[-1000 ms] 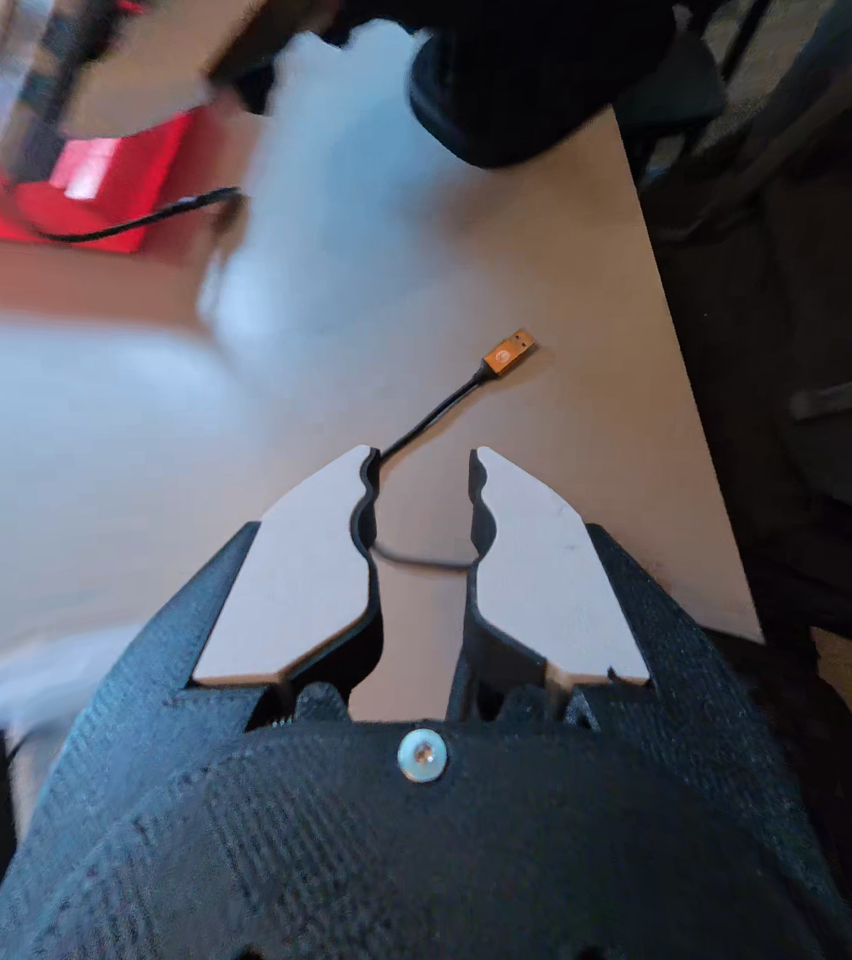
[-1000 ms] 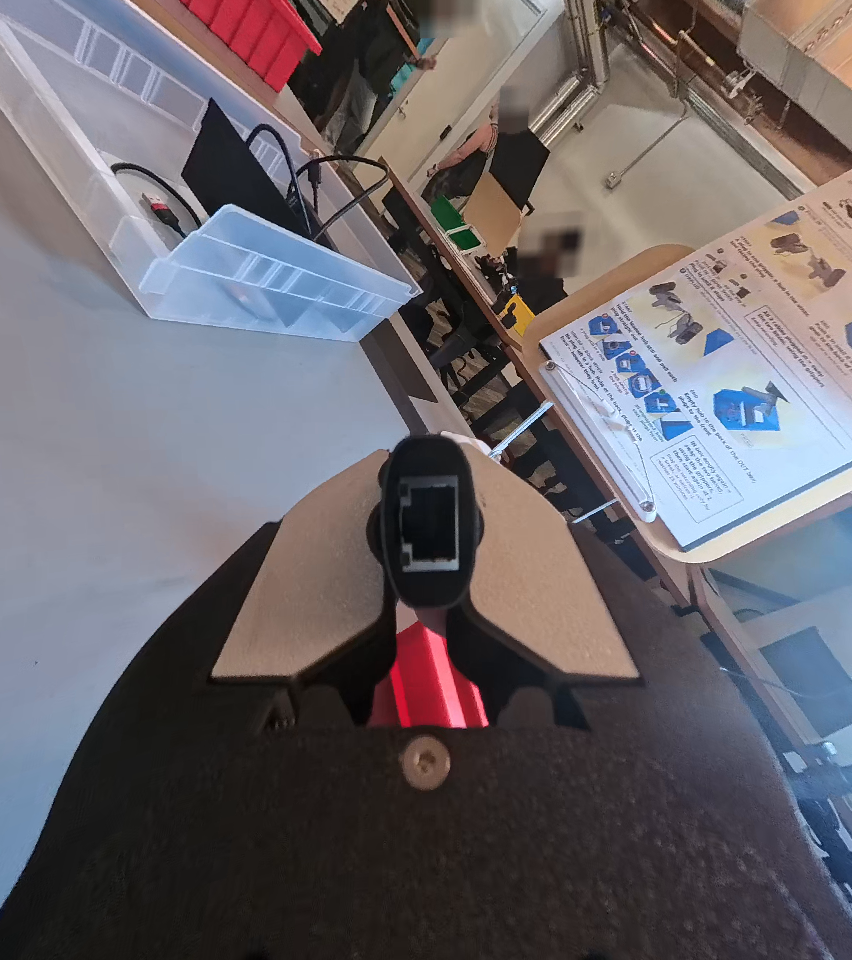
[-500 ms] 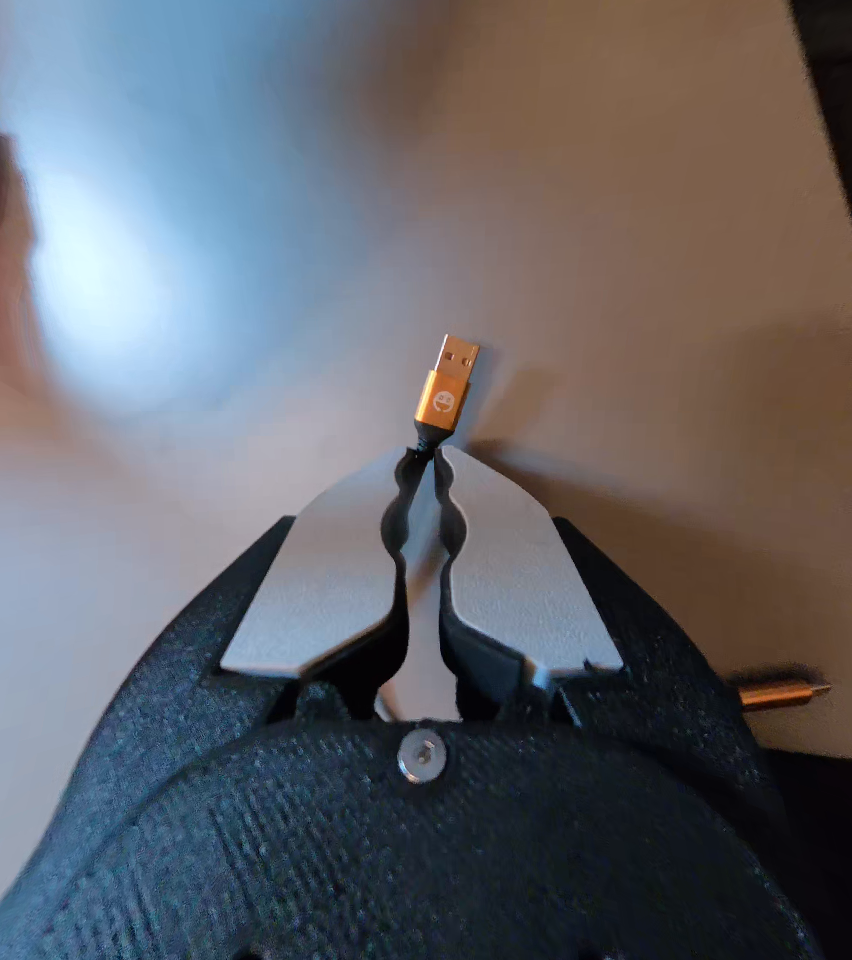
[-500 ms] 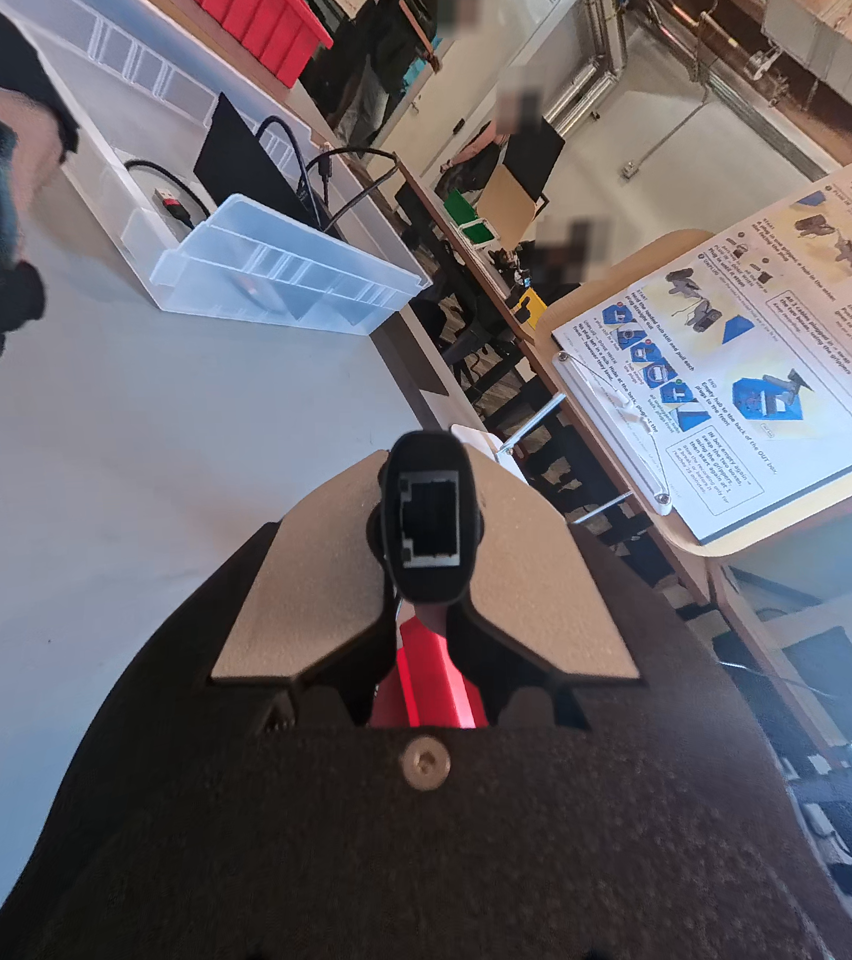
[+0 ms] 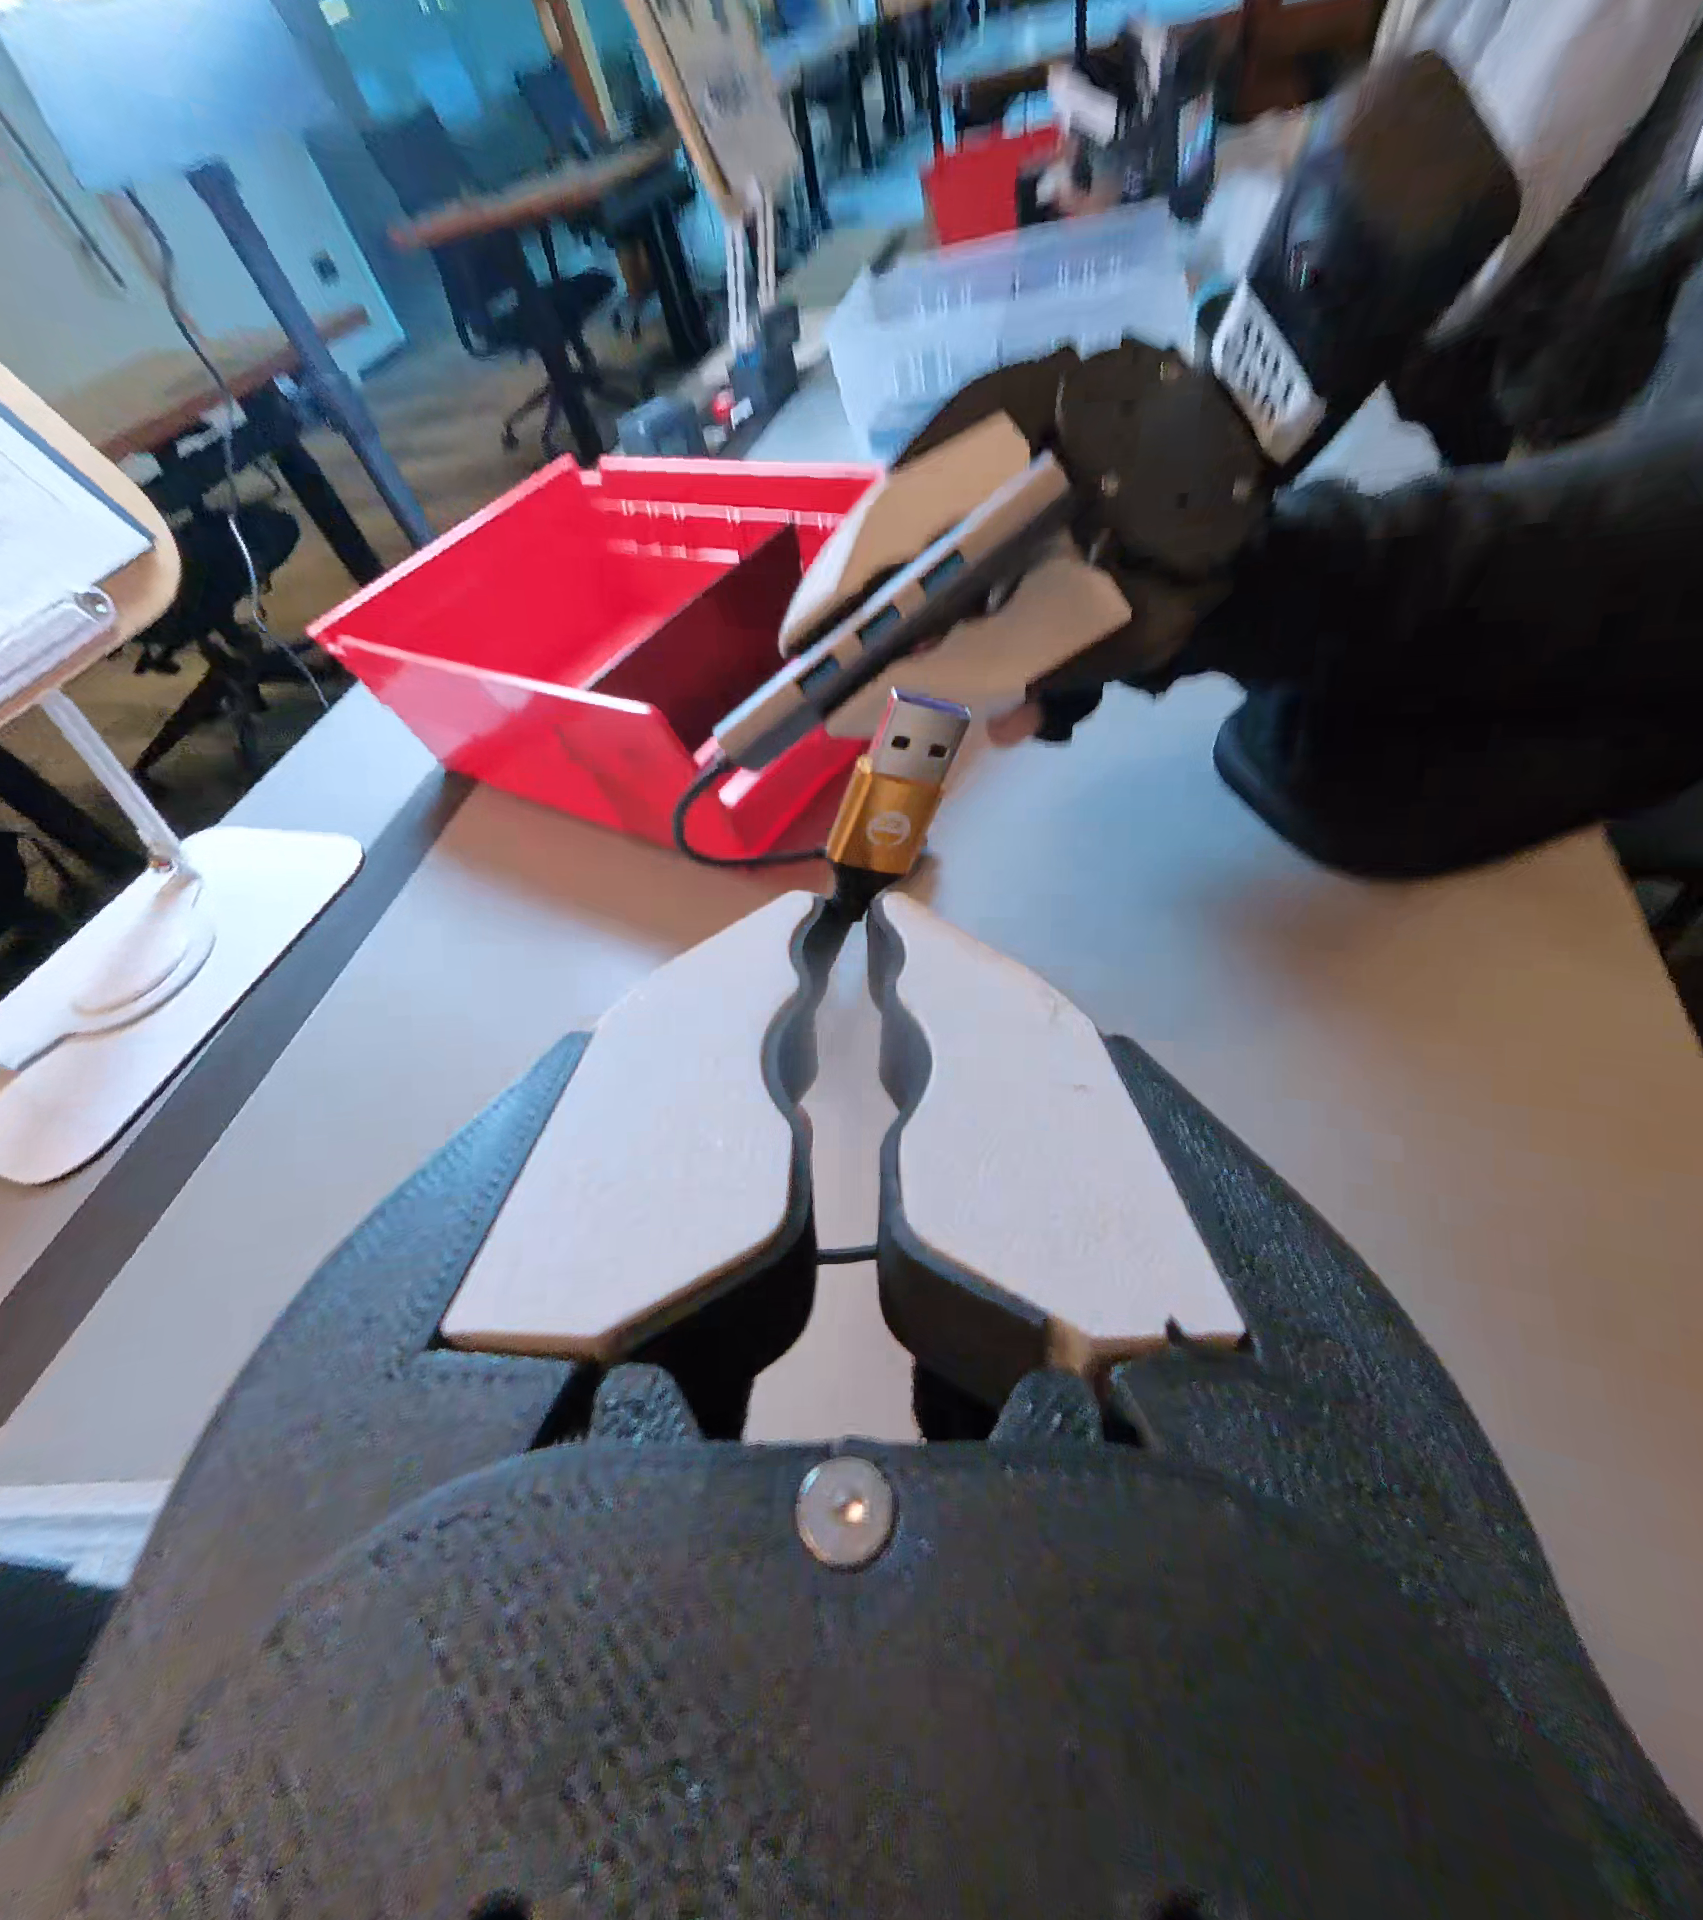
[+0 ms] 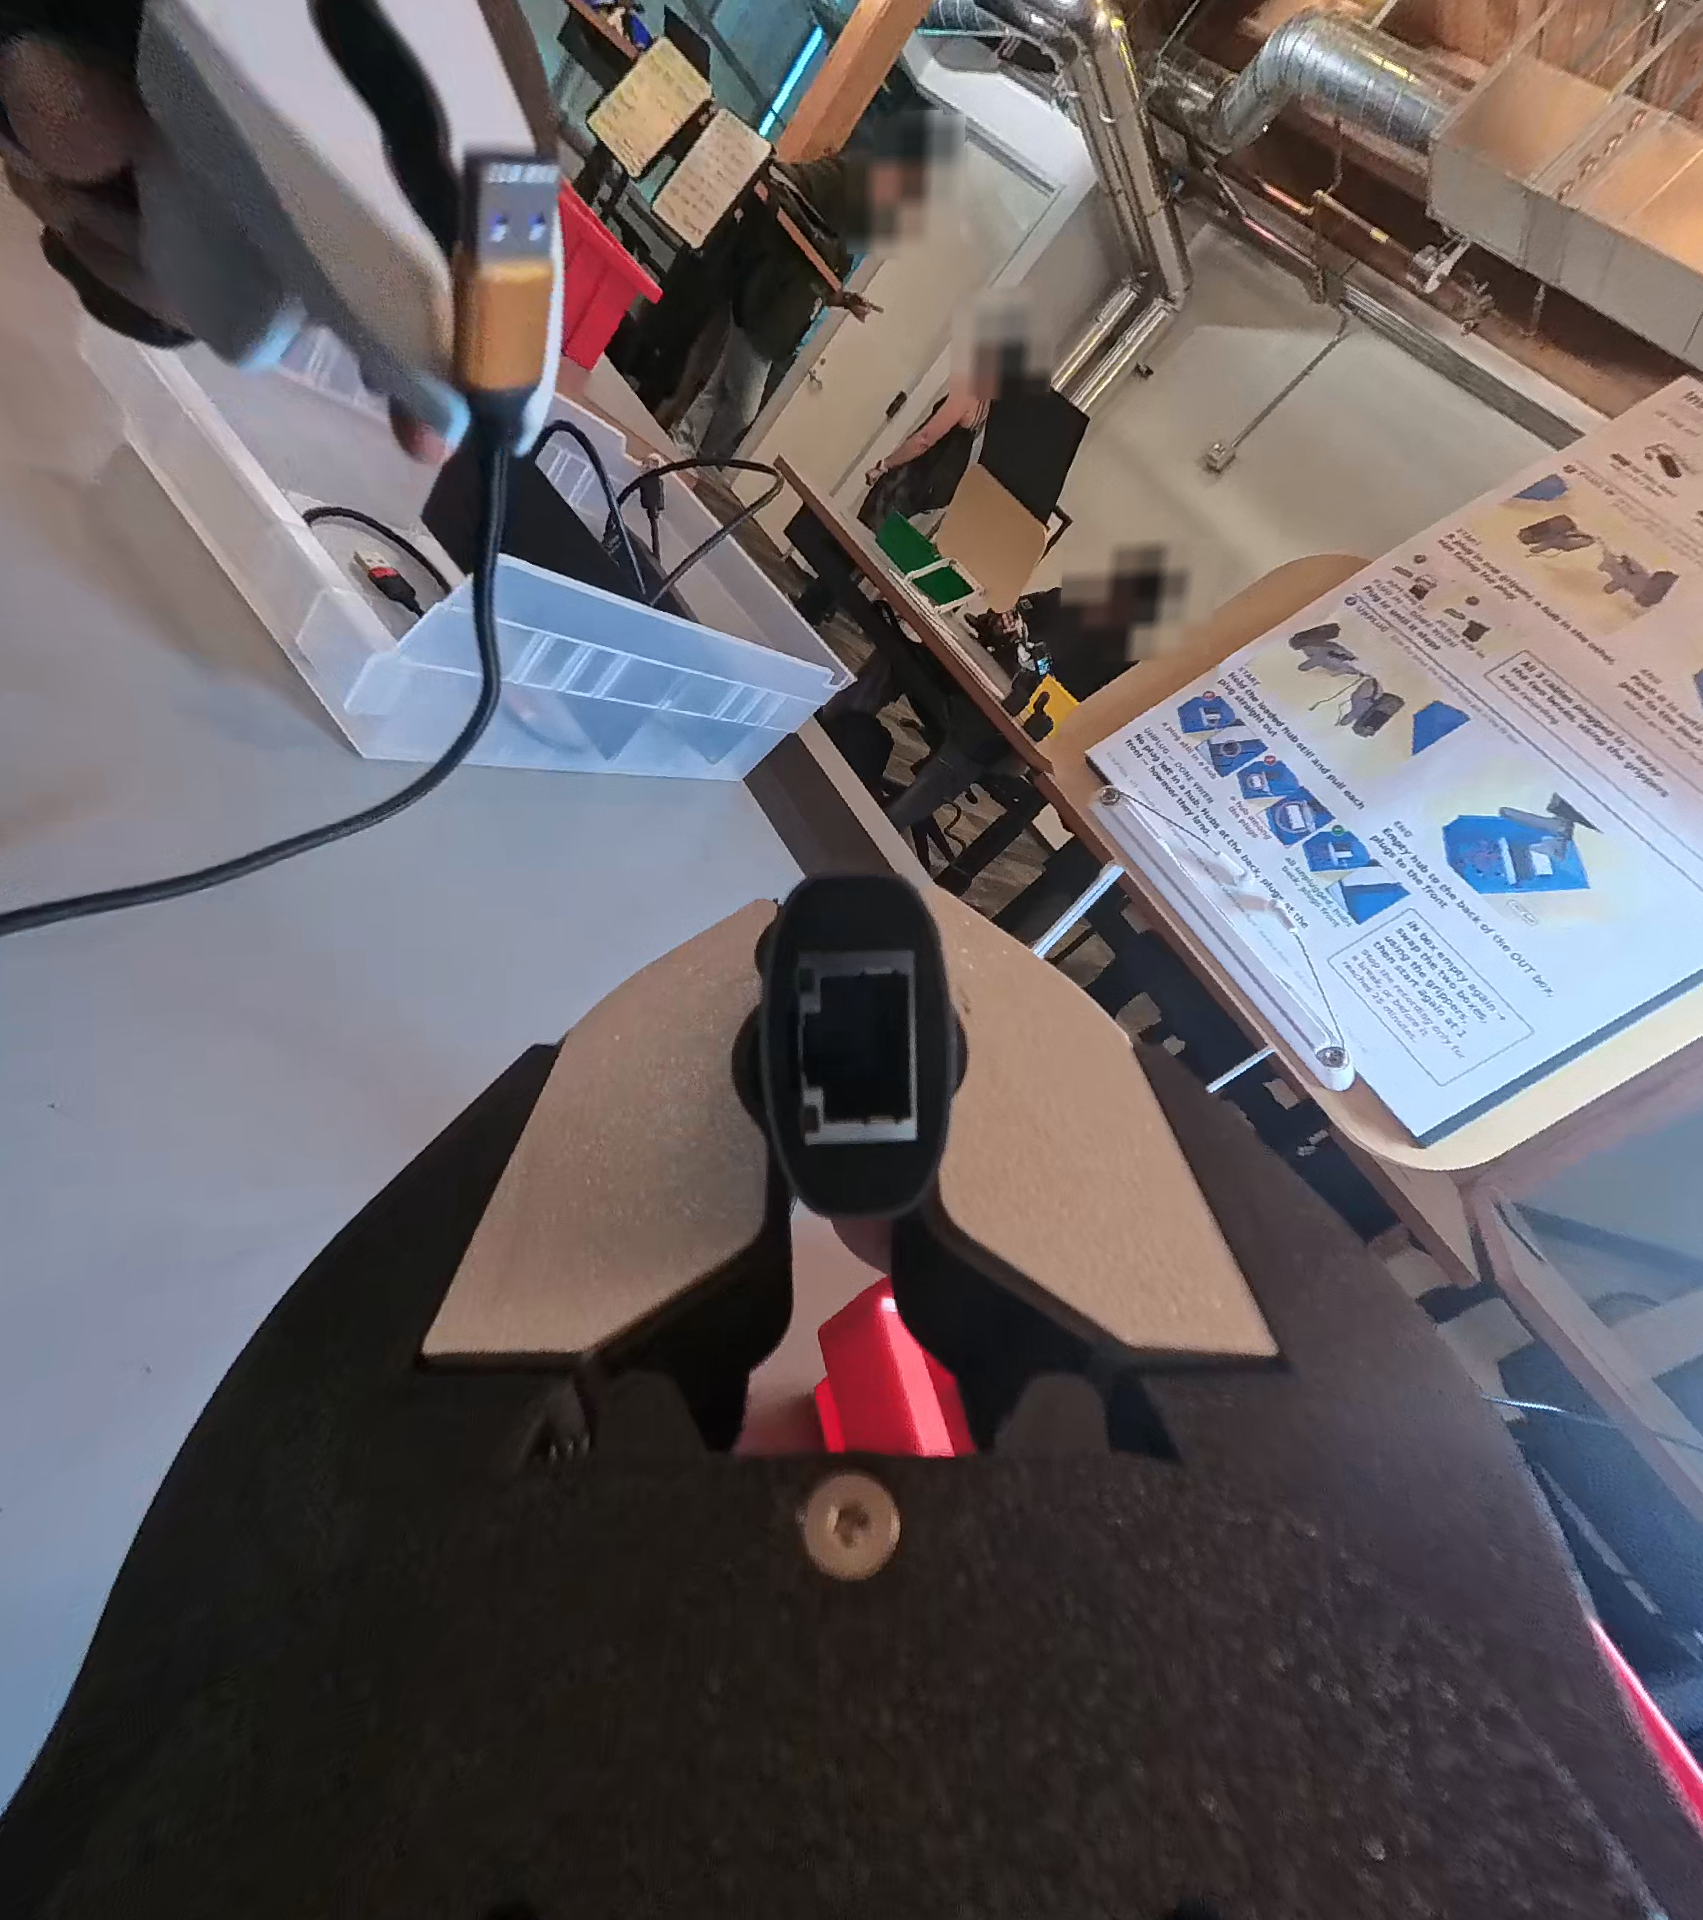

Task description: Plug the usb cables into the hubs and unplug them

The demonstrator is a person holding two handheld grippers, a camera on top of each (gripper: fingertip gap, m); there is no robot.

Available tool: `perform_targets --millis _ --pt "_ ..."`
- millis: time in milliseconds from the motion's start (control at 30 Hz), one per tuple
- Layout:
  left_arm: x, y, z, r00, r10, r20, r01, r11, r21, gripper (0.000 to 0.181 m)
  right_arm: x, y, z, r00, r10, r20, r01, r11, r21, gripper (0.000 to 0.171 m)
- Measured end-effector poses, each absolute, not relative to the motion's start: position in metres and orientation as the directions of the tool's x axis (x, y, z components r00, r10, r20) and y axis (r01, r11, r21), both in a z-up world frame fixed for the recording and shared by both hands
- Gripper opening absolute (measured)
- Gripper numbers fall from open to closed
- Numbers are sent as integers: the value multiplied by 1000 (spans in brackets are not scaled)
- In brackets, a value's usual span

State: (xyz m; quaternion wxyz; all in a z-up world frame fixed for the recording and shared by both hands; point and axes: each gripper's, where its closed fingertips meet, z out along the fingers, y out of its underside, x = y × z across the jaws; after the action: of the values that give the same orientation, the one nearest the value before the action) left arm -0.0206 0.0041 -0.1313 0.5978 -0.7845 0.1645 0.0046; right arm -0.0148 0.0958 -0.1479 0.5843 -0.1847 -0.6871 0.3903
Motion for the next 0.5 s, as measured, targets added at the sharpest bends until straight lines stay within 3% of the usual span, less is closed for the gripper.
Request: perform_targets --millis 200,367,500 --pt "-19 -5 -142 958 -233 -170 -202 -124 -971 6 -16 95 -153 -253 695 673 -185 648 -738 18" --pt "-5 -27 -188 926 -270 -263 -331 -251 -910 7 -17 96 -155 -252 692 676 -176 654 -736 18" --pt "28 -60 -224 850 -445 -281 -466 -389 -795 3 -19 97 -157 -251 692 677 -166 658 -734 18"
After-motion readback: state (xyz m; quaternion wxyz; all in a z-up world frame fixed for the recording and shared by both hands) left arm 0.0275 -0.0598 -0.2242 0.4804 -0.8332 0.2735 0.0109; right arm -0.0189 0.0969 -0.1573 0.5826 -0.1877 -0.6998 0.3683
